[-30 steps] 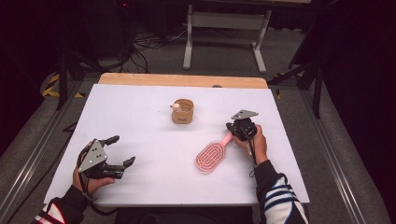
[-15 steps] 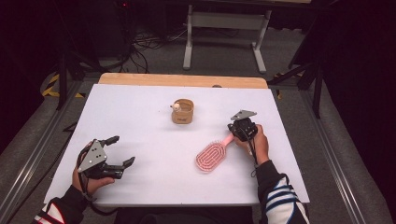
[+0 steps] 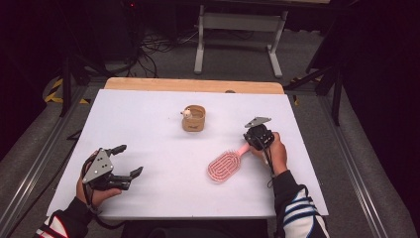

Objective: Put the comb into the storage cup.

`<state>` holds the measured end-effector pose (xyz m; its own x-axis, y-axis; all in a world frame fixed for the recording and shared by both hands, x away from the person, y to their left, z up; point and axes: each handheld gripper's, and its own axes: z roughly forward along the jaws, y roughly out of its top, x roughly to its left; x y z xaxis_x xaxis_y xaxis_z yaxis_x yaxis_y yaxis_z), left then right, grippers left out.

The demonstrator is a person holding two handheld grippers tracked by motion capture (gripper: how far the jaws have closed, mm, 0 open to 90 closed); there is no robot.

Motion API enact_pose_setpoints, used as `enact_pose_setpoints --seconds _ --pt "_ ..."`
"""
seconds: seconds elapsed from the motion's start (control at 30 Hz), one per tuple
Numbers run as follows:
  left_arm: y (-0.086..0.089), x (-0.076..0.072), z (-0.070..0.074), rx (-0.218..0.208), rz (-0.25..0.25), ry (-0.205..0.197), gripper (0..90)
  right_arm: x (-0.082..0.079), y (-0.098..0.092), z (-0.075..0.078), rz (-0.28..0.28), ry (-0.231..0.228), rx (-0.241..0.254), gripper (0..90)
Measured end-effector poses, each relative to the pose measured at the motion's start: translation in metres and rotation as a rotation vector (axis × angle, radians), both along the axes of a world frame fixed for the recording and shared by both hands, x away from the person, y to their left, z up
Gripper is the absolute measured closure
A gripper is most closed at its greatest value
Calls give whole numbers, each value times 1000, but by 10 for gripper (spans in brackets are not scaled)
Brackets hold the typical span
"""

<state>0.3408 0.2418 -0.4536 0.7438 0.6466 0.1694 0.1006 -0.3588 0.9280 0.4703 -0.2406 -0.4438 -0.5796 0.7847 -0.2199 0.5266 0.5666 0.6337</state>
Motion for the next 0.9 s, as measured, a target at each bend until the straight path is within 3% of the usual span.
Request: enact_pose_setpoints --seconds 0.23,0.43,0.9 --pt "-1 -1 0 1 -4 -4 119 0 3 -1 2 25 -37 900" --pt "2 0 0 3 8 1 123 -3 -5 -1 -3 70 -21 900" --pt "3 -3 2 3 5 -10 129 -35 -31 1 6 95 -5 900"
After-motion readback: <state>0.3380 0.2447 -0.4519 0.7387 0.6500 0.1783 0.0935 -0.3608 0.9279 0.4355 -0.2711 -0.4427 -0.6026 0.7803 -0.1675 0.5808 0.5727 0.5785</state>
